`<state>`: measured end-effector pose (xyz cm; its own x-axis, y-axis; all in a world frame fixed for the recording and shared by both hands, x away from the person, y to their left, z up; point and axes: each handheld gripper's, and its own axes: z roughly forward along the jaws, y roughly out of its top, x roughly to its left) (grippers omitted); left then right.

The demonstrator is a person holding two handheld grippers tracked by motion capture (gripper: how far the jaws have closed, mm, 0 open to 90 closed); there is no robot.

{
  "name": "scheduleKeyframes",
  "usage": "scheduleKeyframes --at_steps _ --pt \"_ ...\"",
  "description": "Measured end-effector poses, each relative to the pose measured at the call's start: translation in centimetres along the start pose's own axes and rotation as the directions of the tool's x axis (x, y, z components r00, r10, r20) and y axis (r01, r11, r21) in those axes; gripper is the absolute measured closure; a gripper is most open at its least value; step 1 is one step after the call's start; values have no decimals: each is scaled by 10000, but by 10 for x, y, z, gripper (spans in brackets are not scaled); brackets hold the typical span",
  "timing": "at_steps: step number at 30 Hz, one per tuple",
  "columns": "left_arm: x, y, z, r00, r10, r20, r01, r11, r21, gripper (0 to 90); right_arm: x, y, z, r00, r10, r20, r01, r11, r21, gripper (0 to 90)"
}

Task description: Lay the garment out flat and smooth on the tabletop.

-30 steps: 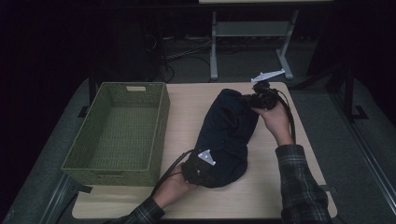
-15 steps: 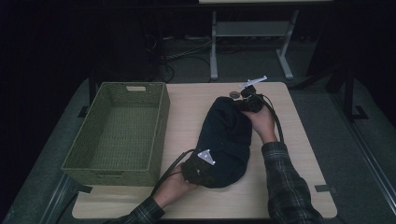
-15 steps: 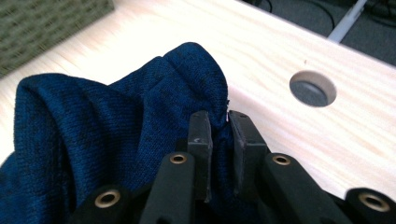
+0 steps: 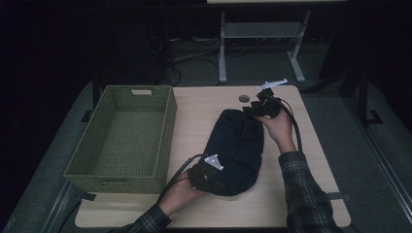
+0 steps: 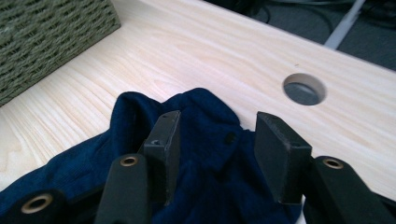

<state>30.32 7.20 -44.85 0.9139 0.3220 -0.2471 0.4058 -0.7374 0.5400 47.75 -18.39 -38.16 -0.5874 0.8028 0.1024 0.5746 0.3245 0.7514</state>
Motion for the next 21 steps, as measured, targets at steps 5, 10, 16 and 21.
scheduleKeyframes --at_steps 5,10,16,21 --pt "1 3 -17 9989 -183 -424 156 9979 -625 669 5 -11 -17 9999 -96 -71 98 9998 198 665" --pt "7 6 -40 9931 -433 -1091 305 9928 -1159 723 10 -26 -32 9992 -306 -269 312 9993 227 855" --pt "14 11 -48 9810 -982 -1674 684 9822 -1751 899 15 -48 -46 9980 -185 -601 201 9995 260 899" --pt "20 17 -46 9667 -1142 -2290 741 9815 -1766 898 23 -68 -58 9962 -125 -863 143 9997 194 899"
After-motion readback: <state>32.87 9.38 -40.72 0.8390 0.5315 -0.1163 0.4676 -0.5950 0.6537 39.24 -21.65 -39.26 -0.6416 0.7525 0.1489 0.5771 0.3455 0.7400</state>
